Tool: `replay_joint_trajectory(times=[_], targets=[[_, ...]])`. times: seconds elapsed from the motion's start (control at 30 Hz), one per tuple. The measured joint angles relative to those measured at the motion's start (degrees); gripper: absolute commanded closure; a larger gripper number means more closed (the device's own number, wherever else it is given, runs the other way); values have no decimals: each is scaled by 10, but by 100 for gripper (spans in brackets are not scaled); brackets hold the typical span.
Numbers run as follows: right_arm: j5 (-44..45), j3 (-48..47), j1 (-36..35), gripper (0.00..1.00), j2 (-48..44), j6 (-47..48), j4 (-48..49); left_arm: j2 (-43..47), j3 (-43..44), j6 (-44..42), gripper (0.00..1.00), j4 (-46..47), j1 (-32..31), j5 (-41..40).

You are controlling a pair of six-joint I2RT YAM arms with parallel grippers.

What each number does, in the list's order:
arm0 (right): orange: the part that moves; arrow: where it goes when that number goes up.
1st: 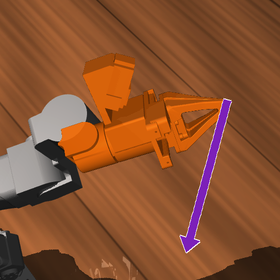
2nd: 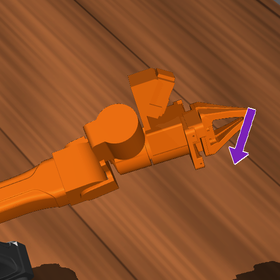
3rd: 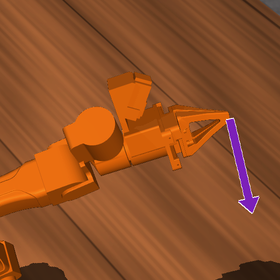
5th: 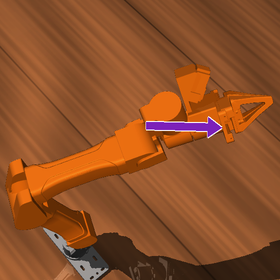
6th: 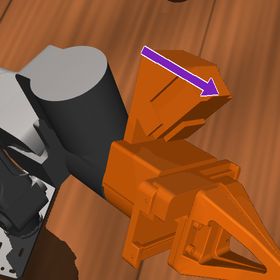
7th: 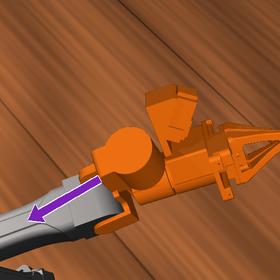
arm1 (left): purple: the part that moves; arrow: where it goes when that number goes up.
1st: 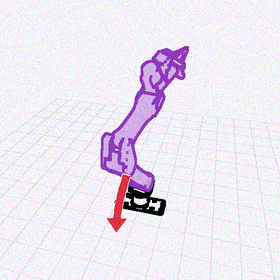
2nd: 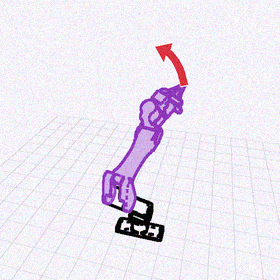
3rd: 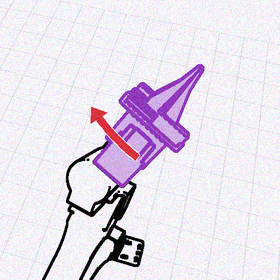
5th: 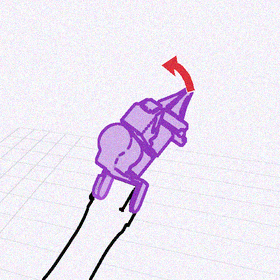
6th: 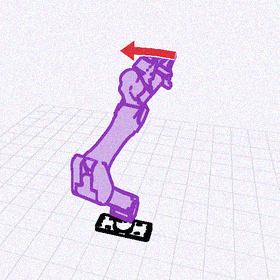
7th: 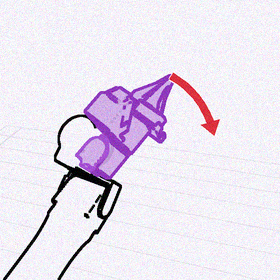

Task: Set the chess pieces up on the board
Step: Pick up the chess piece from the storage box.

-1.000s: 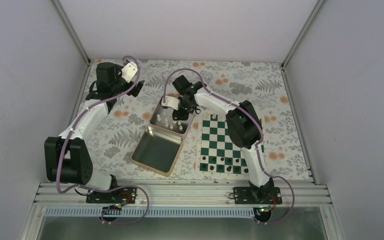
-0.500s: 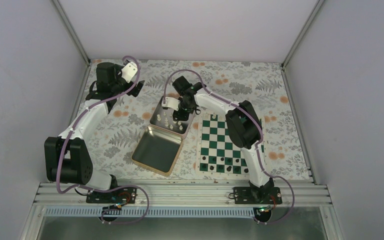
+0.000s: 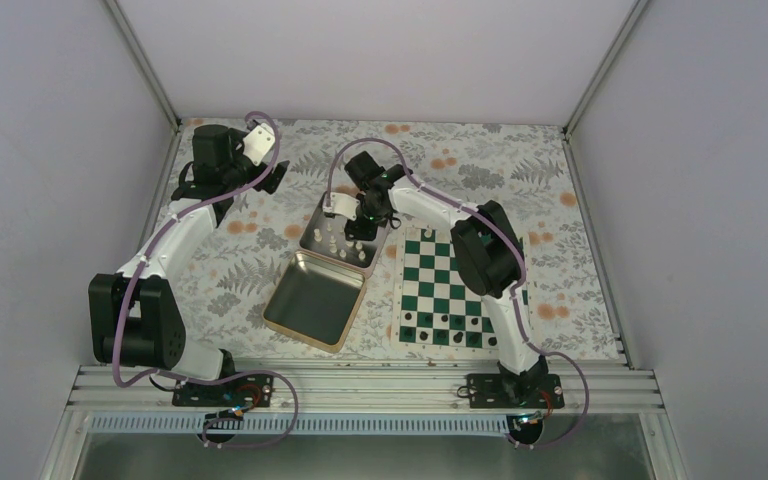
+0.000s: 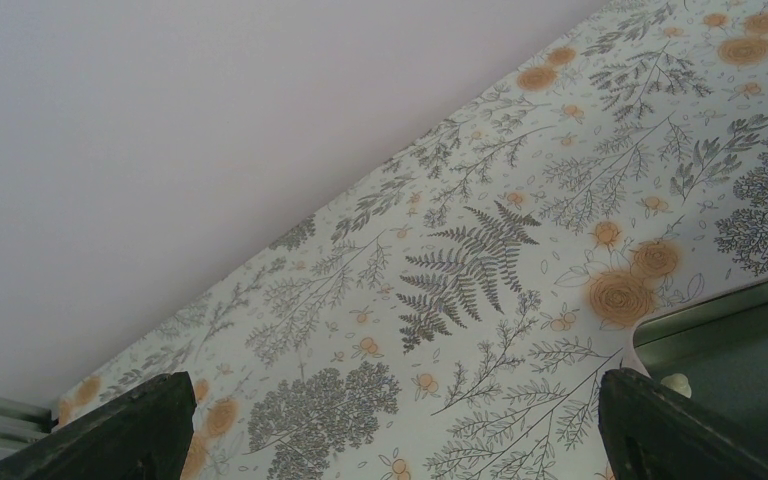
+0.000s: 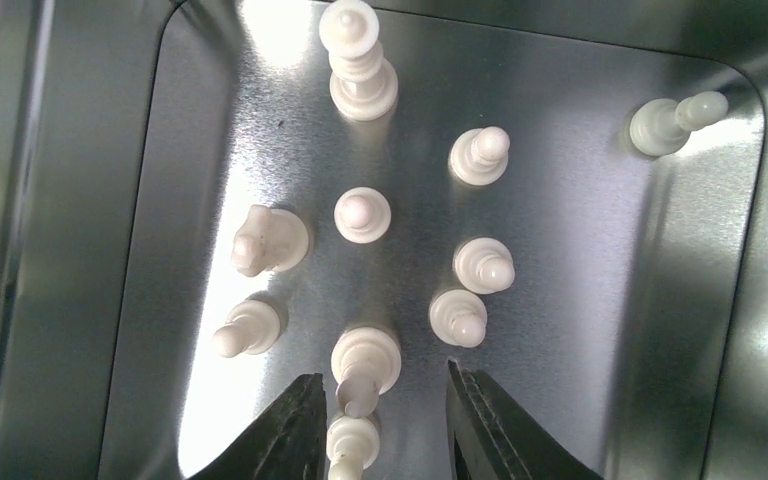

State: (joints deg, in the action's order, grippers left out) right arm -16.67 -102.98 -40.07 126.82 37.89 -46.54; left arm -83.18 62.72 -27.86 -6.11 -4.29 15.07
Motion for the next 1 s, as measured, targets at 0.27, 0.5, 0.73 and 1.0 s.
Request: replay_joint_trajectory(times=[0.27,0.5,0.73,1.0], targets=[[-1,0,0,72,5,0,6,0,0,0,0,0,0,0],[-2,0,0,81,21,0,5,0,0,0,0,0,0,0],[-2,0,0,90,21,-5,7,0,0,0,0,0,0,1],[-4,0,0,92,16,-5,6,0,0,0,0,0,0,1]])
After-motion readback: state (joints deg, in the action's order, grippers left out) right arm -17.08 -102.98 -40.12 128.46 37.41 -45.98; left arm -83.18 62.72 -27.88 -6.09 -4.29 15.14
